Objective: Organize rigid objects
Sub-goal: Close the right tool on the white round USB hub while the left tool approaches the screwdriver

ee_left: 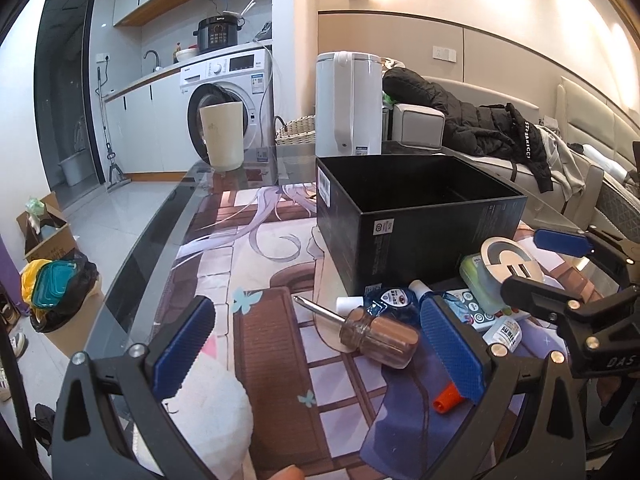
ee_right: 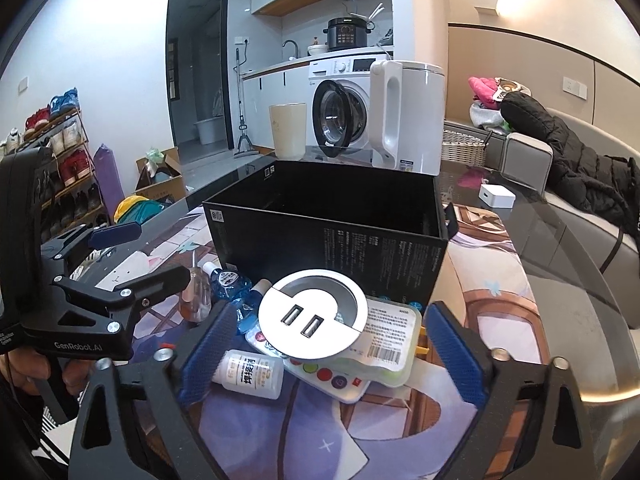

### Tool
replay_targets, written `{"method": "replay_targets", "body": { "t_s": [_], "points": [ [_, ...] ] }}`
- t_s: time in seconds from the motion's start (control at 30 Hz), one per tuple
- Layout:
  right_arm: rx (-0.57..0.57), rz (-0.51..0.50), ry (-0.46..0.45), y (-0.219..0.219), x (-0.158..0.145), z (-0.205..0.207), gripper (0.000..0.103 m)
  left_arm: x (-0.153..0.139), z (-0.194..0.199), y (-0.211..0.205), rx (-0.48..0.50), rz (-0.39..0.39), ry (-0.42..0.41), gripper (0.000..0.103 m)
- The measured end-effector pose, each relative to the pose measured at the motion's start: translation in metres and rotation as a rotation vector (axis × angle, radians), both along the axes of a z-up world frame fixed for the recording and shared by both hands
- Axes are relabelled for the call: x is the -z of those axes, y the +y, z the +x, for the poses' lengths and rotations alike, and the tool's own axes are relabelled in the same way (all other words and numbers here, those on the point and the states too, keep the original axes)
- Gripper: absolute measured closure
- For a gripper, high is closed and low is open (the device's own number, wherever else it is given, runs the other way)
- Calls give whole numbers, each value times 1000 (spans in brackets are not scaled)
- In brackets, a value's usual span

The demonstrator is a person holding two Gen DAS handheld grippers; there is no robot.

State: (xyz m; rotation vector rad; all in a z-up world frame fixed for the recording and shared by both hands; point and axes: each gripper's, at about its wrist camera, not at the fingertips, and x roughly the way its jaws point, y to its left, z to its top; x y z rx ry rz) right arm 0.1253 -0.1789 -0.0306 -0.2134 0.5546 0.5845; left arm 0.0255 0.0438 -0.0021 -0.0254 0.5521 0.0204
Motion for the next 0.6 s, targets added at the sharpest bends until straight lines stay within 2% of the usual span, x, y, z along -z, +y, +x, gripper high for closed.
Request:
{"method": "replay_targets", "body": {
  "t_s": [0.17, 0.47, 0.6],
  "points": [
    [-37, -14, 2, 6, 2, 0, 18, 1, 3, -2, 2, 10, 14, 0],
    [-61, -52, 10, 14, 7, 3, 44, 1, 9, -8, 32, 27, 38, 0],
    [-70, -40, 10, 12, 7, 3, 44, 2, 11, -11, 48, 41, 53, 0]
  ]
}}
